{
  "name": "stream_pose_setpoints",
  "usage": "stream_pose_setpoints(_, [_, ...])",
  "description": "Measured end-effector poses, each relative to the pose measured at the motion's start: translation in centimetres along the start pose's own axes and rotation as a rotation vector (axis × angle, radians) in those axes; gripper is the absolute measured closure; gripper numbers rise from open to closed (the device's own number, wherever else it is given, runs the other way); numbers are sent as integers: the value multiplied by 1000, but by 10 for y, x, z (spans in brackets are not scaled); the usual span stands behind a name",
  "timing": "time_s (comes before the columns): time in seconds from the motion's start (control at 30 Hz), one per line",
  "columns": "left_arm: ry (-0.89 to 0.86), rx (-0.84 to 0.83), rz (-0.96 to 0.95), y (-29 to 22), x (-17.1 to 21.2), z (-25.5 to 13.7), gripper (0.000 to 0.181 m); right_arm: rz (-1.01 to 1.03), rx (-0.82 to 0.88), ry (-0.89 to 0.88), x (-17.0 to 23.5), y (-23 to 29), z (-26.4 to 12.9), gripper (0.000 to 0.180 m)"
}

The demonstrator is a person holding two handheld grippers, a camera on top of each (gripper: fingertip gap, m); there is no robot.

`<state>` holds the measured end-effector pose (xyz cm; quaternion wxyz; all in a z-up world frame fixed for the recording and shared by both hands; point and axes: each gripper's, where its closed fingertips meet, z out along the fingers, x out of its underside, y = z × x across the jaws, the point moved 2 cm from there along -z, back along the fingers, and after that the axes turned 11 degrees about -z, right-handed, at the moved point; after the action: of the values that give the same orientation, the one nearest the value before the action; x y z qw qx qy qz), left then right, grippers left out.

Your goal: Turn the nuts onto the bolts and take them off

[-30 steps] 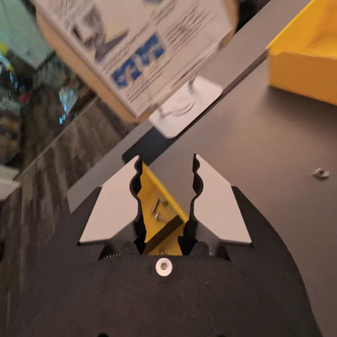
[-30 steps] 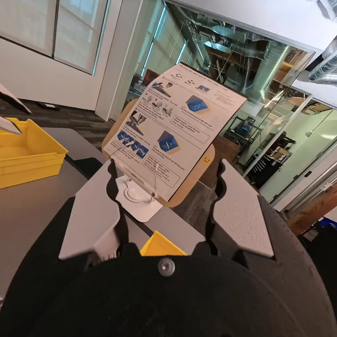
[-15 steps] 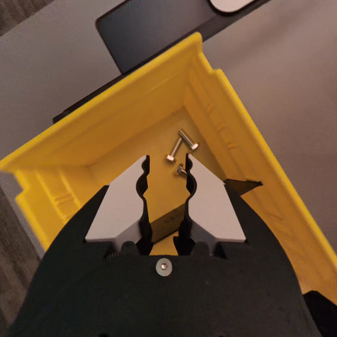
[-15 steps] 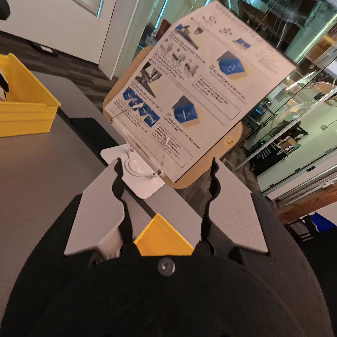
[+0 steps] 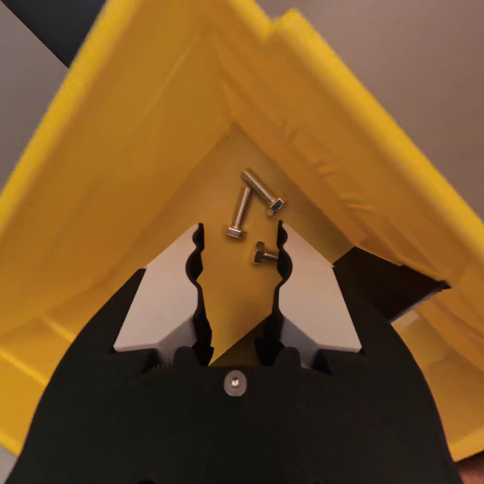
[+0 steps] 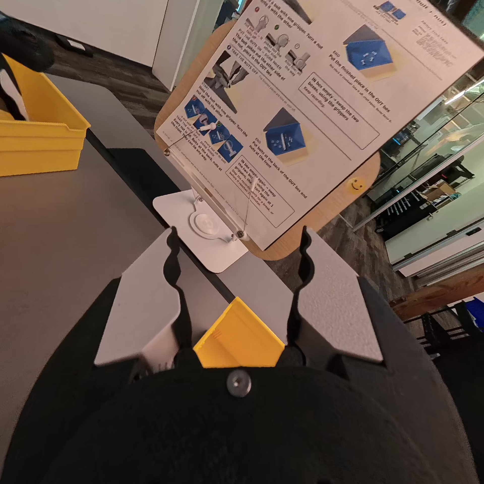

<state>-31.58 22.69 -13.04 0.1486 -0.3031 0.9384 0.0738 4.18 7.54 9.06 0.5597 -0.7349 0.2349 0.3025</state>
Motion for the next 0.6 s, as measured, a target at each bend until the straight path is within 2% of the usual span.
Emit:
stream_pose_setpoints(0.07, [56, 10, -25, 2, 6, 6, 132, -16, -2, 17, 3, 1, 3, 87])
stream_pose_setpoints(0.2, [59, 52, -50, -2, 2, 8, 162, -31, -19, 37, 7, 4, 6, 88])
stream_pose_setpoints(0.3, [62, 34, -29, -1, 0, 8, 163, -60, 2, 66, 12, -2, 2, 88])
stream_pose_setpoints(0.43, [118, -88, -49, 15, 11, -5, 165, -34, 37, 27, 5, -15, -13, 90])
stream_pose_setpoints(0.6, [-53, -166, -128, 19, 0, -69, 166, -12, 80, -14, -1, -29, -29, 93])
